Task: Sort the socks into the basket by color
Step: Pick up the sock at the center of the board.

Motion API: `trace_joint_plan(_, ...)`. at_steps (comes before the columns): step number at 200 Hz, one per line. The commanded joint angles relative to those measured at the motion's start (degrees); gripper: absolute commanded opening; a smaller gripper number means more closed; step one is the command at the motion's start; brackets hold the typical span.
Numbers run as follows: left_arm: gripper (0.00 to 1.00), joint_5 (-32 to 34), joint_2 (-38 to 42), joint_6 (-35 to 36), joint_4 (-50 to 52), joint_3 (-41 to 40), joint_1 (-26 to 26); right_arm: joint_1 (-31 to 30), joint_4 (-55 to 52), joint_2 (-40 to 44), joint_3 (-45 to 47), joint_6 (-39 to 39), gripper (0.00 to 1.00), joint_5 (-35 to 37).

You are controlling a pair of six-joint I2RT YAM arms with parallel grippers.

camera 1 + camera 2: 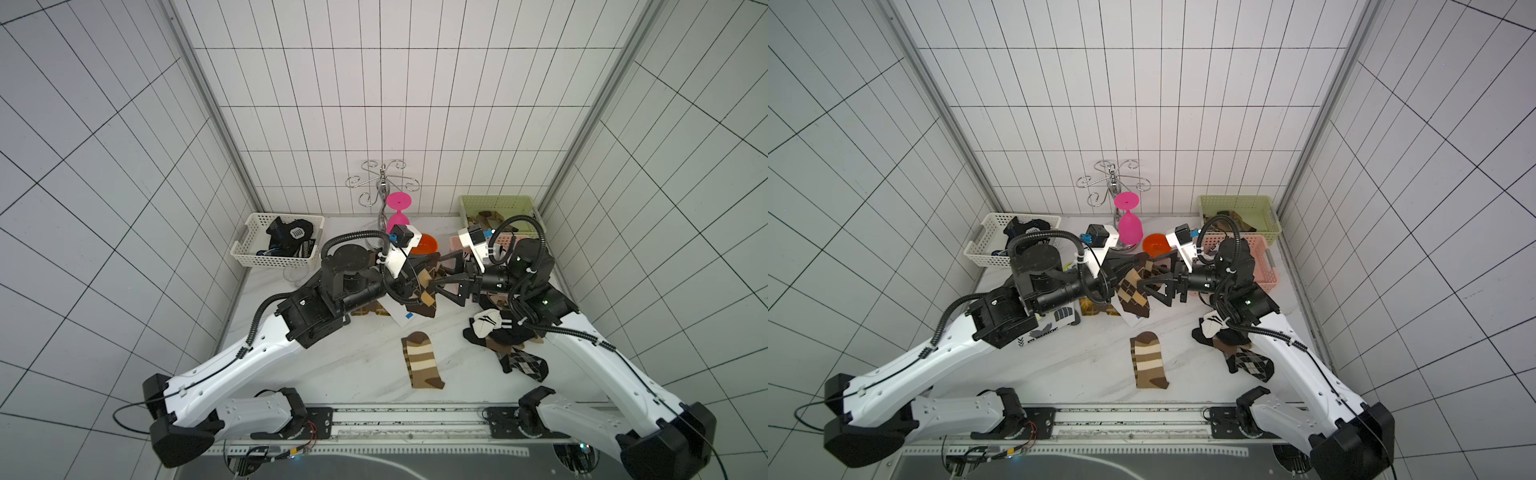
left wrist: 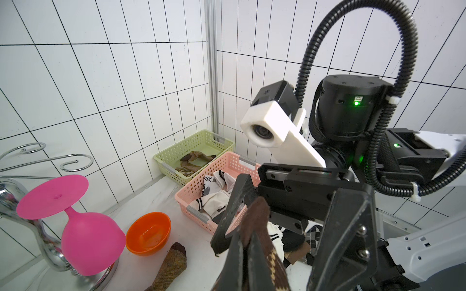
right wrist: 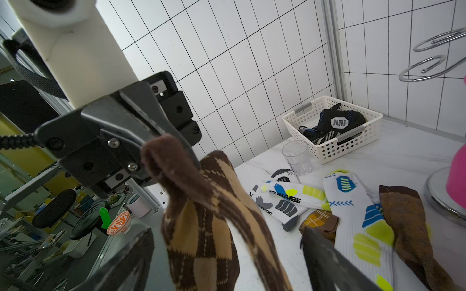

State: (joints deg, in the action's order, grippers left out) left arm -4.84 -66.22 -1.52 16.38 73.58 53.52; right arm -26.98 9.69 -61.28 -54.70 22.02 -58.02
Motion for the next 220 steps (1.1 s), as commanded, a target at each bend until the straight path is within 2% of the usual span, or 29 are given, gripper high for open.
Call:
trace_joint_plan(1,0.00,-1.04,-1.04,0.05,-2.35,1.69,-0.26,-1.09,1.76,-0.08,-2.27,-0.03,0.85,-0.15)
trace_joint_plan(15,0.00,-1.46,-1.27,-0.56,-3.09,1.51,-0.25,-1.35,1.70,-0.73,-2.55,0.04,0.74,0.45)
trace_joint_plan(27,0.00,-1.40,-1.48,-1.02,-3.55,1.21,-0.25,-1.43,1.42,-1.40,-2.92,0.00,0.59,0.91)
trace_joint_plan(39,0.00,-1.44,-1.87,-1.34,-3.63,1.04,-0.25,-1.51,1.06,-1.85,-3.23,-0.05,0.41,1.27)
trace_joint_plan(54,0.00,-0.88,-2.23,-2.12,-3.89,0.48,-0.26,-1.47,0.75,-1.96,-3.10,-0.20,0.11,2.60)
trace_joint_plan(62,0.00,-0.55,-2.56,-2.41,-3.97,0.24,-0.25,-1.47,0.31,-2.16,-2.97,-0.63,0.00,3.24)
trace_joint_plan(69,0.00,-0.34,-2.85,-2.68,-3.89,0.01,-0.26,-1.49,0.00,-2.24,-2.90,-0.88,0.00,3.58)
trace_joint_plan(76,0.05,0.19,-3.09,-3.12,-3.81,-0.23,-0.26,-1.49,-0.15,-2.36,-2.74,-0.85,0.00,3.93)
trace_joint_plan(93,0.28,1.31,-3.06,-4.17,-3.89,-1.25,-0.51,-1.27,-0.76,-2.70,-3.06,-0.84,0.00,4.62)
trace_joint_plan(108,0.53,1.86,-2.52,-5.44,-4.27,-2.49,-1.09,-0.71,-1.44,-2.80,-3.31,-1.01,0.00,5.18)
trace_joint_plan(119,0.61,2.70,-2.11,-6.66,-4.30,-3.32,-1.76,0.24,-2.12,-2.93,-3.46,-1.10,0.00,5.82)
trace_joint_plan(152,0.68,6.22,0.74,-9.71,-4.46,-5.70,-4.38,5.05,-5.15,-4.15,-4.20,-0.69,0.00,6.43)
trace_joint_plan(186,0.69,8.24,2.79,-14.31,-3.34,-8.24,-9.21,9.96,-9.67,-6.95,-6.39,-2.07,0.00,12.97)
trace_joint_plan(220,0.69,9.66,3.62,-15.31,-1.88,-9.86,-10.14,12.94,-12.29,-12.96,-11.72,-5.04,0.00,21.11)
